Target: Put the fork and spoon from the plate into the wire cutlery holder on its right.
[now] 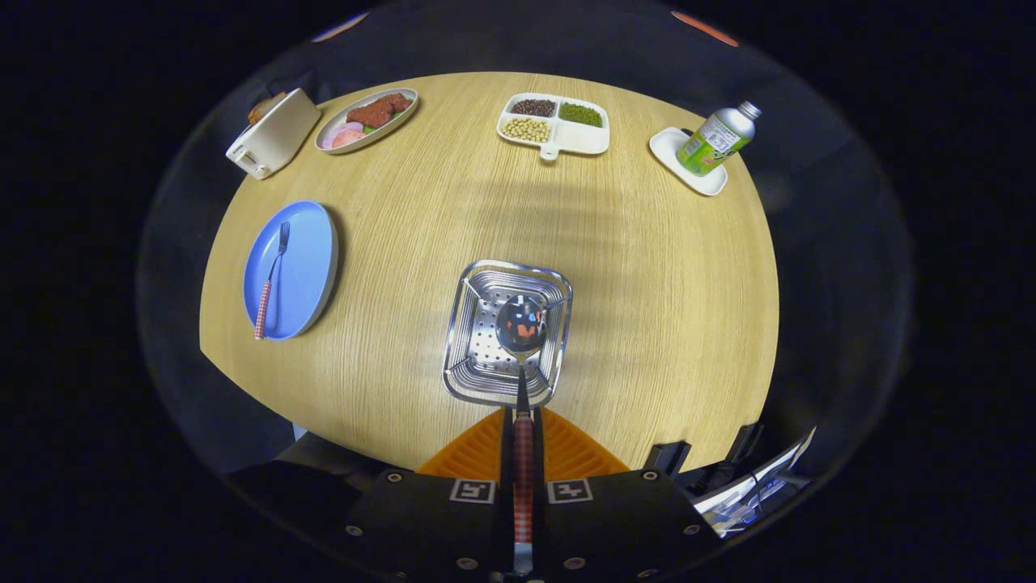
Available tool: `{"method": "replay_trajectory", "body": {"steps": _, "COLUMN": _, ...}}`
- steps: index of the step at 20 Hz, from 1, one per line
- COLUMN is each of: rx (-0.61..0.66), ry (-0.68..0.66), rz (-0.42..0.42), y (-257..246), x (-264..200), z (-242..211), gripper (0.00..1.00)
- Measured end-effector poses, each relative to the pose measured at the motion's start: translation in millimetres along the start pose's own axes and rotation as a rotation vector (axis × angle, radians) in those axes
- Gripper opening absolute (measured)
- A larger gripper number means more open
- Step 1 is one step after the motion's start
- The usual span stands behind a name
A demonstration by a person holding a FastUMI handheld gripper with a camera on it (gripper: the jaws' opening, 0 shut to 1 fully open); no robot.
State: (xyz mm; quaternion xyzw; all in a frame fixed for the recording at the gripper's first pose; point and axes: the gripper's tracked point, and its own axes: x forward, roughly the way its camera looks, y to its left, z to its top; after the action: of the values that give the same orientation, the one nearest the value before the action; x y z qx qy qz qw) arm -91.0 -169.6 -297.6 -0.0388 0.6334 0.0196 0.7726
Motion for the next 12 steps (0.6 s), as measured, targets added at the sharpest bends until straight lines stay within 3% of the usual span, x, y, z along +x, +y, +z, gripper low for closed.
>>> {"method": "replay_trajectory", "body": {"steps": 5, "rx": 0.069, "ry": -0.003, "rz": 0.026, "y": 1.0, "x": 5.8, "z": 17.6, "gripper": 0.13}}
{"method": "replay_trajectory", "body": {"steps": 9, "rx": 0.150, "ry": -0.139, "rz": 0.111, "y": 19.3, "x": -8.9, "z": 49.2, "gripper": 0.19}}
{"method": "replay_trajectory", "body": {"steps": 12, "rx": 0.196, "ry": -0.293, "rz": 0.187, "y": 37.6, "x": -28.8, "z": 76.9, "gripper": 0.34}}
